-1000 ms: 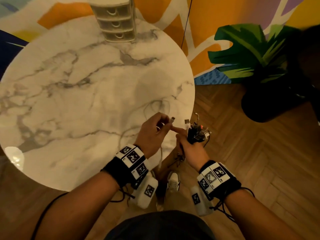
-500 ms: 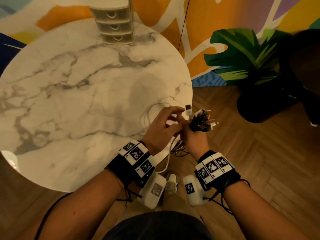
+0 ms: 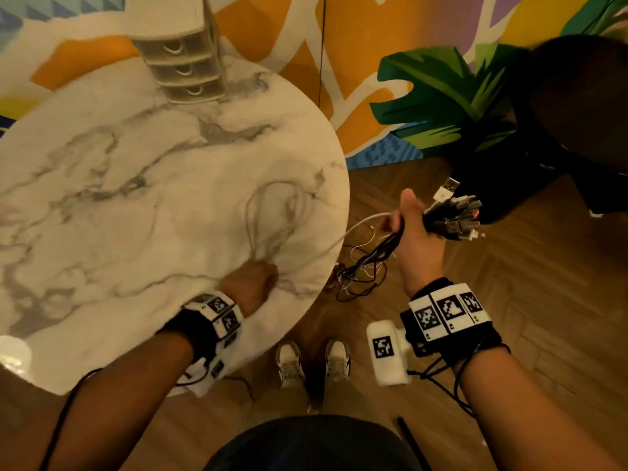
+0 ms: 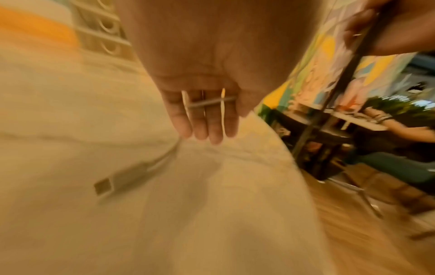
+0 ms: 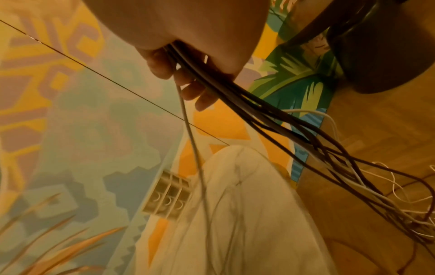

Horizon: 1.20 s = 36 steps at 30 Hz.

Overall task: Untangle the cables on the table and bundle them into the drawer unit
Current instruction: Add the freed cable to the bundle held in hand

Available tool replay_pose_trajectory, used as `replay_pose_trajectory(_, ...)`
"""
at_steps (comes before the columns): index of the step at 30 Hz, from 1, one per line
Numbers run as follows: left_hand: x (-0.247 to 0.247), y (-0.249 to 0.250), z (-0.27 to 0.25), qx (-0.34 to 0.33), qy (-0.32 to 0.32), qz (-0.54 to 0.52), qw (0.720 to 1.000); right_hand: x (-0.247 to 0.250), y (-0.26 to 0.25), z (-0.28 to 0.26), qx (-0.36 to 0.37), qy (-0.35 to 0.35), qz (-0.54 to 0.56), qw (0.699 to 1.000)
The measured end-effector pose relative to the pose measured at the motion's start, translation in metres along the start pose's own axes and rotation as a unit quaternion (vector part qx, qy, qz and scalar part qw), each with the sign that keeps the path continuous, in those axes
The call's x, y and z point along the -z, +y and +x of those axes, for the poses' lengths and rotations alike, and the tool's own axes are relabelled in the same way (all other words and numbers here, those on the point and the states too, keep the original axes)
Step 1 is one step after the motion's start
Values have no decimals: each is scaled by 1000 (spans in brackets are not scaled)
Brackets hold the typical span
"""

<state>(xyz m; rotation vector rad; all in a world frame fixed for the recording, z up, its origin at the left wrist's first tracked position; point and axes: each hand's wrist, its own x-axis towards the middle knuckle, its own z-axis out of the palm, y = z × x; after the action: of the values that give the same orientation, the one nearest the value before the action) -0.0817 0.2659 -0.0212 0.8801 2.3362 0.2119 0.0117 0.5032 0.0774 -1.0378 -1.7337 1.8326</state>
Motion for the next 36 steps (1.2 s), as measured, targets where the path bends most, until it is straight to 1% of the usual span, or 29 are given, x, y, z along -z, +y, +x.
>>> replay_pose_trajectory(2,29,-14,14,46,94,9,994,10,-1,2,26,11,15,999)
replay_pose_trajectory(3,45,-14,22,53,146,-7,988,15,-1,2,36,13,36,999)
replay_pose_trajectory(4,60,-8,32,48,189,-31,980,20,-2,3,29,8,72,997)
replay_pose_trajectory(5,74,5,41,28,223,-59,973,27,-4,2,9,-5,114,993)
replay_pose_trajectory(7,101,44,60,-41,266,-121,955,40,-8,-1,-24,-26,162,986)
replay_pose_trajectory(8,112,70,67,-90,277,-151,945,47,-11,-2,-27,-30,170,985)
replay_pose_trajectory(10,134,130,78,-176,299,-216,913,61,-17,-3,-13,-50,179,983)
replay_pose_trajectory(12,153,193,81,-235,290,-290,881,75,-26,-1,4,-61,181,982)
replay_pose_trajectory(14,159,246,76,-300,291,-319,850,91,-32,2,20,-53,183,981)
replay_pose_trajectory(15,155,262,75,-329,282,-327,840,100,-33,3,27,-44,183,982)
replay_pose_trajectory(16,143,272,75,-341,260,-329,841,110,-35,4,32,-34,182,982)
replay_pose_trajectory(17,124,272,77,-343,227,-317,854,118,-35,5,35,-27,182,982)
replay_pose_trajectory(18,100,268,81,-343,189,-283,876,128,-35,5,34,-20,181,983)
replay_pose_trajectory(19,70,257,89,-341,146,-226,901,138,-35,5,31,-9,178,984)
replay_pose_trajectory(20,39,242,97,-328,102,-146,928,147,-35,5,25,2,172,985)
replay_pose_trajectory(21,11,229,103,-296,58,-46,952,157,-34,5,21,14,166,986)
replay_pose_trajectory(22,-14,213,104,-242,12,58,968,164,-32,5,17,22,166,986)
replay_pose_trajectory(23,-34,199,103,-180,-43,151,971,170,-31,6,13,29,167,985)
replay_pose_trajectory(24,-49,190,100,-135,-91,199,966,175,-28,7,10,36,168,985)
replay_pose_trajectory(25,-56,185,96,-106,-126,211,964,177,-26,9,8,39,167,985)
replay_pose_trajectory(26,-62,184,94,-93,-148,200,964,180,-24,11,6,39,165,985)
replay_pose_trajectory(27,-62,188,93,-92,-149,181,968,180,-22,13,5,38,164,986)
replay_pose_trajectory(29,-54,204,92,-112,-110,130,979,178,-21,16,3,31,161,986)
replay_pose_trajectory(31,-35,224,89,-135,-44,11,990,175,-21,18,0,23,149,989)
replay_pose_trajectory(32,-24,235,84,-149,-19,-72,986,173,-22,19,6,17,133,991)
replay_pose_trajectory(33,-10,247,77,-174,-2,-154,973,171,-23,20,19,10,109,994)
replay_pose_trajectory(34,5,261,71,-208,5,-217,954,169,-25,21,39,6,75,996)
replay_pose_trajectory(36,33,288,59,-259,-19,-286,922,167,-34,21,77,-3,4,997)
